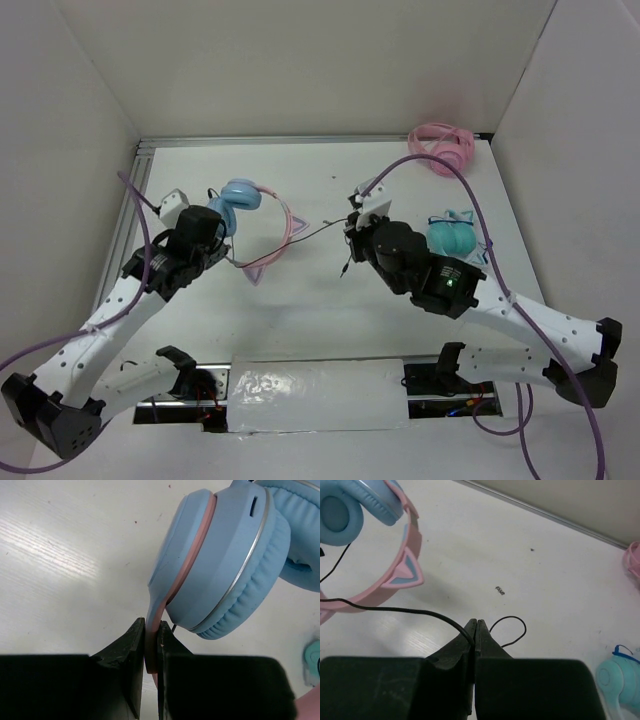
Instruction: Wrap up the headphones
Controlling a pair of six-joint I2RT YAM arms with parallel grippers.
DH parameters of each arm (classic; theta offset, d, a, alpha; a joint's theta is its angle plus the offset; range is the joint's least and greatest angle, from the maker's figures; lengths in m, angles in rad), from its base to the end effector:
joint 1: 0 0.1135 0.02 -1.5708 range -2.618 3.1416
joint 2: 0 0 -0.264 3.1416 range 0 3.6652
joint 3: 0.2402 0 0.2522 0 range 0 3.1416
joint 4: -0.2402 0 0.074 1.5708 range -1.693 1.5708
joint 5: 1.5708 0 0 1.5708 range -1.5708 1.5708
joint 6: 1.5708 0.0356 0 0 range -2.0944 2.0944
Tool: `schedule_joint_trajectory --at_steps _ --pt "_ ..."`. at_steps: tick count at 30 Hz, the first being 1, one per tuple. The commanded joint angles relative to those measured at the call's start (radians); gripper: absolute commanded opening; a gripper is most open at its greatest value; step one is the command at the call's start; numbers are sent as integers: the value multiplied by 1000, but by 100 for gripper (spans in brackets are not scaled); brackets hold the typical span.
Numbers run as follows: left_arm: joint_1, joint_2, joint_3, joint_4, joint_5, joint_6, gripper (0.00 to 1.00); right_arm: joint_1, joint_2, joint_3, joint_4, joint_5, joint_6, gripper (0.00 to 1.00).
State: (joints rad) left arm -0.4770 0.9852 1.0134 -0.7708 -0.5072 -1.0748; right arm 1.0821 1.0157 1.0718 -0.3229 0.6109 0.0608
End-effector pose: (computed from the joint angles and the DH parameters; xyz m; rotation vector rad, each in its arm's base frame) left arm 0.1809 -0.0740 0.3293 -0.8882 2.0307 -0.2705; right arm 0.1221 0.1861 0.3843 -0.4867 1.7286 0.2578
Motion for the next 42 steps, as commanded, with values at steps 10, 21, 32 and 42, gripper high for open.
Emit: schedule_joint_trajectory --at_steps 10,21,32,42 --pt "-97 -40 -29 100 -10 125 0 -231 -42 48 88 -224 -171 0" --pt "-129 -234 -84 329 236 332 0 -470 38 -41 242 -651 -211 0" --pt "-130 -301 4 455 486 404 0 -429 112 -211 514 -1017 -176 15" --pt "-132 -266 137 505 584 345 0 -327 216 -291 953 -1007 -24 29"
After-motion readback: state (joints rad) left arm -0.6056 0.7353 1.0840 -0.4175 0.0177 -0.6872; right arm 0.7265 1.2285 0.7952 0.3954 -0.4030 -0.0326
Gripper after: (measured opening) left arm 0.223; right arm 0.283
